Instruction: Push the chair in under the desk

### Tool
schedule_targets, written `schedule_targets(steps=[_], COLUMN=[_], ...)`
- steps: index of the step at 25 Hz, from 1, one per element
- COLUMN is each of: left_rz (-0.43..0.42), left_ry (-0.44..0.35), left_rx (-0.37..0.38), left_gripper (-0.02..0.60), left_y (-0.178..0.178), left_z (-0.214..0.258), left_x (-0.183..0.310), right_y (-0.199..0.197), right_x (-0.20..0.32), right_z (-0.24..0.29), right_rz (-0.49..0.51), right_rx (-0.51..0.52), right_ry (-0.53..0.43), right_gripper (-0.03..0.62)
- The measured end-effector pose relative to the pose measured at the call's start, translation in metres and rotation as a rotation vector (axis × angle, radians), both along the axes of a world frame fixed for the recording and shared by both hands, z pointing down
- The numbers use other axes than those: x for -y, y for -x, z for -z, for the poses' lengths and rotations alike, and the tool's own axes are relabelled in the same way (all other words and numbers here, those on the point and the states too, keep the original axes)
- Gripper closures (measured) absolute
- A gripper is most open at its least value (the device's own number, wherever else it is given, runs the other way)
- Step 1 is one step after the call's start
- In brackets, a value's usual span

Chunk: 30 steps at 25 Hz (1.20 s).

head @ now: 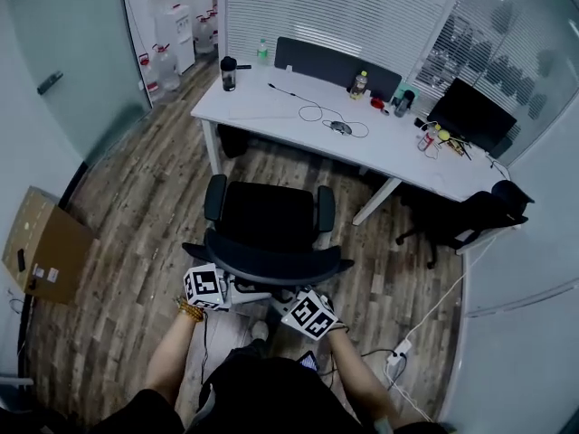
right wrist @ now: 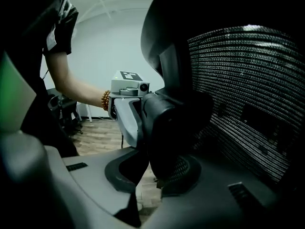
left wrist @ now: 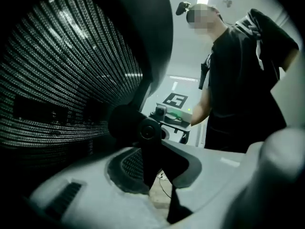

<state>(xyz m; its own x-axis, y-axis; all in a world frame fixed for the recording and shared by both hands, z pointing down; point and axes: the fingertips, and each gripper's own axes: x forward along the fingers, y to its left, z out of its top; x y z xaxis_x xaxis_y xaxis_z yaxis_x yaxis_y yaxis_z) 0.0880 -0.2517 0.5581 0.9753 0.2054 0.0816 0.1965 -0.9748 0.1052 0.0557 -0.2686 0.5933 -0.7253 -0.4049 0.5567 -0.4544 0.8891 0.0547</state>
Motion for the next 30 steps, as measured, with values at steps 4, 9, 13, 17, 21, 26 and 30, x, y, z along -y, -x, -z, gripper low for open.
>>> schedule_targets(steps=[4, 9, 13, 17, 21, 26, 30], left_rz=[0.005, 0.065, 0.076, 0.032, -0.006, 0.004, -0.005], left_ry=[-0.013, -0.020, -0.021, -0.001, 0.000, 0.011, 0.013], left_rx=[-0.013, -0.050, -0.057, -0.035, -0.018, -0.027, -0.021], left_gripper=[0.515, 0.506, 0.502, 0.504, 0.511, 0.514, 0.515], left_y=[0.017, 0.035, 0.043, 0.048, 0.043, 0.039, 0.035], left_z=[0.004, 0.003, 0.004, 0.003, 0.003, 0.002, 0.002], left_x=[0.014, 0.034, 0.046, 0.057, 0.072, 0.090, 0.106], right_y=[0.016, 0.032, 0.039, 0.044, 0.041, 0.036, 0.032], right_x=[0.014, 0.032, 0.044, 0.056, 0.071, 0.089, 0.105], right_z=[0.003, 0.003, 0.003, 0.007, 0.009, 0.009, 0.007], right_rz=[-0.019, -0.053, -0.073, -0.098, -0.098, -0.077, -0.056], right_rx=[0.005, -0.002, -0.003, -0.007, -0.001, 0.001, 0.006], right_ry=[0.003, 0.010, 0.010, -0.010, -0.032, -0.030, -0.048], right_gripper=[0.533, 0.533, 0.533, 0.533, 0.533, 0.533, 0.533])
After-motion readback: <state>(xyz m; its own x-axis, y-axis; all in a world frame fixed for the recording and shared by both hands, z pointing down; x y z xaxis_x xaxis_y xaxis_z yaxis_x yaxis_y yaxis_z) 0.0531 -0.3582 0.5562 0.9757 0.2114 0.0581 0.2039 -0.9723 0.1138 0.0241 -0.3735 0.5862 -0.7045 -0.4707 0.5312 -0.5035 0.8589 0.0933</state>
